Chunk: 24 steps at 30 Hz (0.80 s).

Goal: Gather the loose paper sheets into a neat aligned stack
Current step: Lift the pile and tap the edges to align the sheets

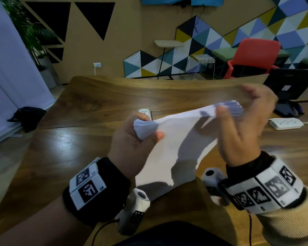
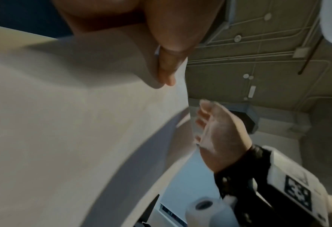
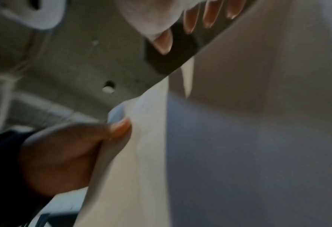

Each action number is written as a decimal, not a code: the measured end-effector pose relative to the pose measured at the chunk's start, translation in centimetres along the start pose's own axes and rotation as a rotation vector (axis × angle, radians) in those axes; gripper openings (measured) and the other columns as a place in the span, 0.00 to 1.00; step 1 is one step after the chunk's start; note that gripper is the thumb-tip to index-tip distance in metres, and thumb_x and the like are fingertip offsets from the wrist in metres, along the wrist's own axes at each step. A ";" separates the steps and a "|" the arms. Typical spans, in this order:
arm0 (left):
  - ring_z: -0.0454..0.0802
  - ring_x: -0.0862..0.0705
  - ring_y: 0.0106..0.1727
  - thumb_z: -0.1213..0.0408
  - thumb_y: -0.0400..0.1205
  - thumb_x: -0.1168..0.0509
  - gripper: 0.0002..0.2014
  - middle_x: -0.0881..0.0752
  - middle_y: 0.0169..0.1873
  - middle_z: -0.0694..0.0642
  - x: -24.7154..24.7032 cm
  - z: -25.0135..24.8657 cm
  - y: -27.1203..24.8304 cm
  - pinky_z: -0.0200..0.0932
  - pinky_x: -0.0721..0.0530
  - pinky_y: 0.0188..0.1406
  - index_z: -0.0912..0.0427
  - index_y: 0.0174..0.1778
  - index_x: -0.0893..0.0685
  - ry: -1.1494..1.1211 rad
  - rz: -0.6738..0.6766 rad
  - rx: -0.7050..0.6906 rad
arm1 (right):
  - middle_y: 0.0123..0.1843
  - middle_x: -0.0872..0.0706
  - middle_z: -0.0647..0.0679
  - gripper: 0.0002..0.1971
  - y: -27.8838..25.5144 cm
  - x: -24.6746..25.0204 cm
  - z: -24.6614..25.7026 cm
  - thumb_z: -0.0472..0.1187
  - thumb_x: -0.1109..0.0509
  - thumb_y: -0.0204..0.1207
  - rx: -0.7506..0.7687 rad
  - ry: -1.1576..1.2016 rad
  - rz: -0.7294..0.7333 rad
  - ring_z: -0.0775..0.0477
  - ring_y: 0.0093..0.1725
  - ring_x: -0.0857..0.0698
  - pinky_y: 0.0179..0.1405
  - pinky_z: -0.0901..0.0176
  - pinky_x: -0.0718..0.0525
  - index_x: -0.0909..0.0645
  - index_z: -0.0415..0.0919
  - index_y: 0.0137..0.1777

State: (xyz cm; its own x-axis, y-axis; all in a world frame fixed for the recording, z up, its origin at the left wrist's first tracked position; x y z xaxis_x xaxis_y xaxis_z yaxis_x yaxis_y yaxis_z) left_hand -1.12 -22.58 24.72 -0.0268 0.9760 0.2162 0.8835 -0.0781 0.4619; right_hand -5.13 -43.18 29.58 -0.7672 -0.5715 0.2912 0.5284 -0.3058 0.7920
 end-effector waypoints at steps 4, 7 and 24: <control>0.38 0.24 0.25 0.61 0.67 0.28 0.11 0.21 0.28 0.49 -1.8 -1.1 -0.1 0.30 0.27 0.25 0.47 0.31 0.26 -0.006 0.092 -0.086 | 0.50 0.14 0.47 0.16 -1.5 -3.2 4.5 0.46 0.38 0.70 0.416 -0.210 0.463 0.46 0.56 0.20 0.60 0.43 0.33 0.22 0.44 0.57; 0.38 0.21 0.30 0.62 0.66 0.28 0.10 0.21 0.24 0.49 -2.0 -1.2 -0.3 0.32 0.24 0.28 0.46 0.31 0.24 0.045 0.091 -0.073 | 0.36 0.13 0.53 0.06 -2.0 -3.8 4.7 0.37 0.35 0.68 0.419 -0.195 0.561 0.48 0.39 0.16 0.44 0.51 0.30 0.18 0.45 0.42; 0.54 0.12 0.41 0.54 0.61 0.21 0.15 0.10 0.44 0.59 7.0 12.8 -3.2 0.51 0.13 0.42 0.52 0.41 0.13 -0.288 -0.187 0.625 | 0.28 0.13 0.64 0.17 -2.8 -0.5 -10.3 0.32 0.35 0.77 -0.605 0.447 0.158 0.63 0.35 0.20 0.43 0.66 0.22 0.16 0.54 0.33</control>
State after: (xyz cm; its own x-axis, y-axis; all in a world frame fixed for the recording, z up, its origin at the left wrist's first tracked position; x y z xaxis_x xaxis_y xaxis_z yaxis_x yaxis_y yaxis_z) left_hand 1.85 -12.85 13.70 -0.1555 0.9833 -0.0940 0.9812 0.1428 -0.1297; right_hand -2.47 -49.86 21.63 -0.5142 -0.8572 0.0300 0.8251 -0.4848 0.2901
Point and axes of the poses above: each hand's wrist, its own y-axis towards the middle knuckle, its own x-axis out of the back of the hand, z = x × y, the point moved 7 cm from there along y, towards the middle knuckle
